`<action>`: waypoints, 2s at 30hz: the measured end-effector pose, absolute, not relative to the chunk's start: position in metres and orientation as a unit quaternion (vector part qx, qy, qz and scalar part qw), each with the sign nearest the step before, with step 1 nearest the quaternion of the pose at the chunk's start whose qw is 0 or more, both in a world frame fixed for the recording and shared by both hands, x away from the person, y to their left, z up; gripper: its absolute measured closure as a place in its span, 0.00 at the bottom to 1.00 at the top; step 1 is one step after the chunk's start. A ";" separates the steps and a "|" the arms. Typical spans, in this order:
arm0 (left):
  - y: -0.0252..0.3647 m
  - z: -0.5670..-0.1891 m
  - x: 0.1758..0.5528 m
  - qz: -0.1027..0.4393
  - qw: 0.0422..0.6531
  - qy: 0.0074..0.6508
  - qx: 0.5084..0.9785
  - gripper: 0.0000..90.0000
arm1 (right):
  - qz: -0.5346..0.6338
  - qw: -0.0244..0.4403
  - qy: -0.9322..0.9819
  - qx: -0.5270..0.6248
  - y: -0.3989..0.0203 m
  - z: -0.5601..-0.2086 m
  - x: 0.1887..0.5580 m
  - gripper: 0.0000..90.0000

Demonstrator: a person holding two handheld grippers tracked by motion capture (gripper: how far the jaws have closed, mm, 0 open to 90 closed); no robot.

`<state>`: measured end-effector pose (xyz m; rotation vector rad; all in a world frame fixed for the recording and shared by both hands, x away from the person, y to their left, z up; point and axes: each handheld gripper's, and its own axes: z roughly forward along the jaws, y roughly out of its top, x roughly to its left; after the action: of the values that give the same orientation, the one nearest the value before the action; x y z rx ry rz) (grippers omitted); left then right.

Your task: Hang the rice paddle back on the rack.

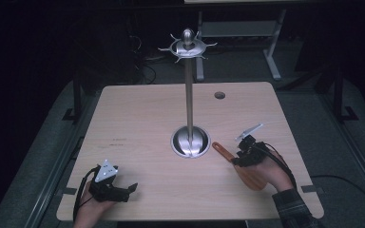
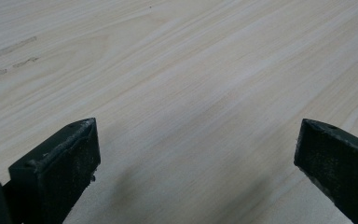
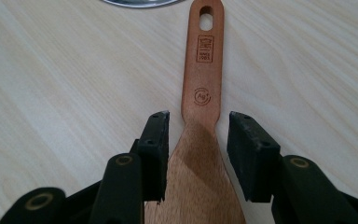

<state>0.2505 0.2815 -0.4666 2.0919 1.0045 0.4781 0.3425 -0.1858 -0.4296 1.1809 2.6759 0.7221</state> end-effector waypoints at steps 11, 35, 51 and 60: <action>0.282 -0.466 0.250 0.186 0.373 0.388 0.822 0.00 | 0.202 0.050 0.896 0.393 -0.165 -0.438 0.365 0.64; 0.282 -0.466 0.250 0.185 0.372 0.388 0.822 0.00 | 0.168 0.057 0.904 0.390 -0.155 -0.444 0.372 0.70; 0.283 -0.467 0.250 0.185 0.373 0.389 0.822 0.00 | 0.186 0.050 0.898 0.396 -0.167 -0.439 0.372 0.72; 0.283 -0.467 0.250 0.184 0.373 0.390 0.822 0.00 | 0.233 0.048 0.885 0.399 -0.178 -0.427 0.369 0.72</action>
<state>0.2503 0.2829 -0.4670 2.1047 0.9993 0.4712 0.3686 -0.1782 -0.4266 1.2177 2.6993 0.7102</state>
